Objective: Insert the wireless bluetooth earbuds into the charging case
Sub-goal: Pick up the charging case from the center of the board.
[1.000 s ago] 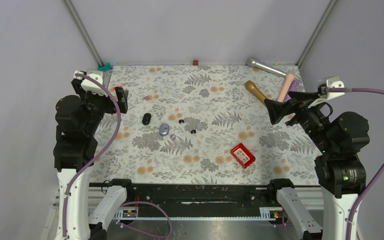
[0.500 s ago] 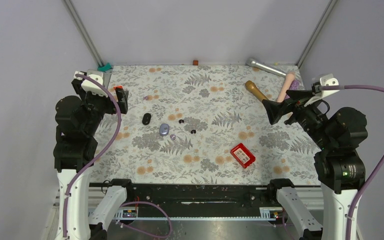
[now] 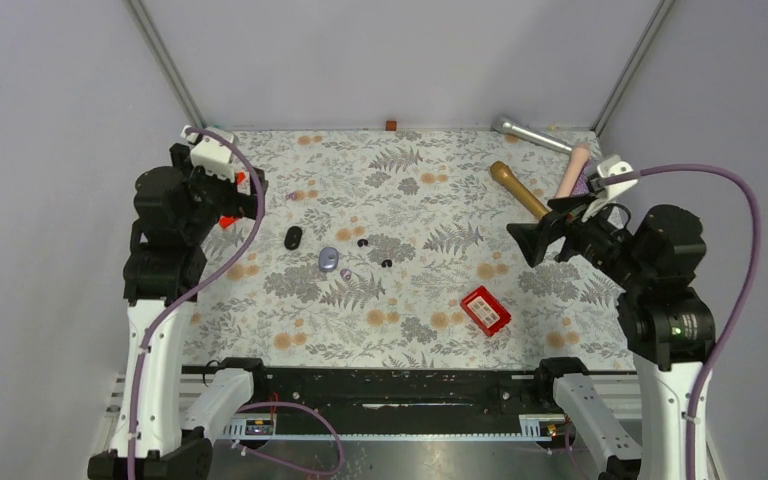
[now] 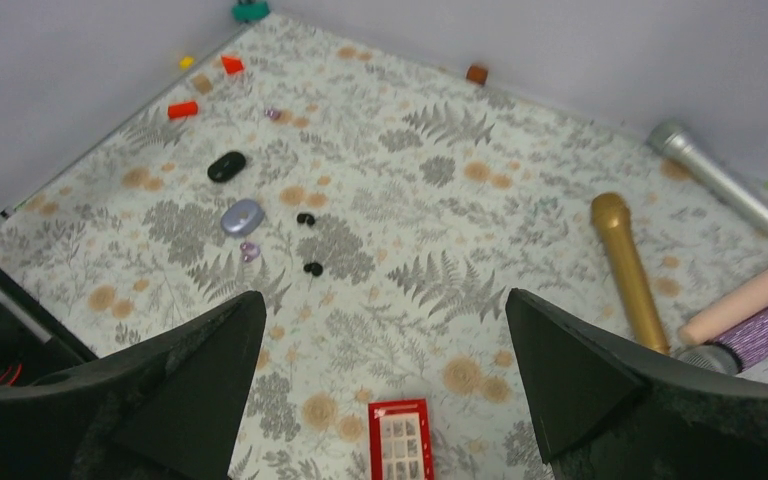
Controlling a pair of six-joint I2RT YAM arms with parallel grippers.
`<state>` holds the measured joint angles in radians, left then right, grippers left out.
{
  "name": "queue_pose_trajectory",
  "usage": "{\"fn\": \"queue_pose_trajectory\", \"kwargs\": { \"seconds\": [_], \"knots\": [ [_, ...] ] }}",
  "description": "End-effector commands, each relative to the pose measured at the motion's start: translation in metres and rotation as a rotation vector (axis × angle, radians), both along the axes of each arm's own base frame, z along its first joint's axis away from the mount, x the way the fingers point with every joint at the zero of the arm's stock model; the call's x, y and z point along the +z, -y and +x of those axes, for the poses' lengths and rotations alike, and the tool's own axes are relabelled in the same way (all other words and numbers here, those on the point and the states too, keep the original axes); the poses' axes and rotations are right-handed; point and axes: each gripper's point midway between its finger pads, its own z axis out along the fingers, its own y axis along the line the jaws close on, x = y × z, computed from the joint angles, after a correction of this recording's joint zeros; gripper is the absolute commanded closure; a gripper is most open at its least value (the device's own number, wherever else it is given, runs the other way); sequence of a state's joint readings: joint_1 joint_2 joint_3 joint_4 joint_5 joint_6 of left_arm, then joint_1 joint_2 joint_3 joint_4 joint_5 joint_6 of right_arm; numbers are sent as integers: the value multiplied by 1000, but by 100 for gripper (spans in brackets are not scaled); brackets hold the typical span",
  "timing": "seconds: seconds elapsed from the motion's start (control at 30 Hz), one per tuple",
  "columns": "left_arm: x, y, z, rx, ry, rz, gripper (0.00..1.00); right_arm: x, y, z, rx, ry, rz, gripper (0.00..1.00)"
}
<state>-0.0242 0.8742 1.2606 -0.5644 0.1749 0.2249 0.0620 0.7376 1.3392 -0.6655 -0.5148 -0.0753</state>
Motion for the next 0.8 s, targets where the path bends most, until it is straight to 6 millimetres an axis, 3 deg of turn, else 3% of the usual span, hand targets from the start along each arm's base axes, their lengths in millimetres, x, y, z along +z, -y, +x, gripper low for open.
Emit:
{"fn": "queue_pose_trajectory", "kwargs": {
  "seconds": [0.0, 0.27, 0.57, 0.77],
  "knots": [
    [-25, 16, 20, -88, -46, -5, 1, -42, -10, 8, 68, -88, 0, 1],
    [-66, 17, 52, -61, -155, 64, 1, -72, -26, 25, 147, -190, 68, 1],
    [-151, 7, 86, 31, -362, 58, 1, -88, -28, 37, 138, -204, 95, 1],
    [-188, 17, 95, -12, -530, 49, 1, -94, -26, 41, 118, -219, 107, 1]
  ]
}}
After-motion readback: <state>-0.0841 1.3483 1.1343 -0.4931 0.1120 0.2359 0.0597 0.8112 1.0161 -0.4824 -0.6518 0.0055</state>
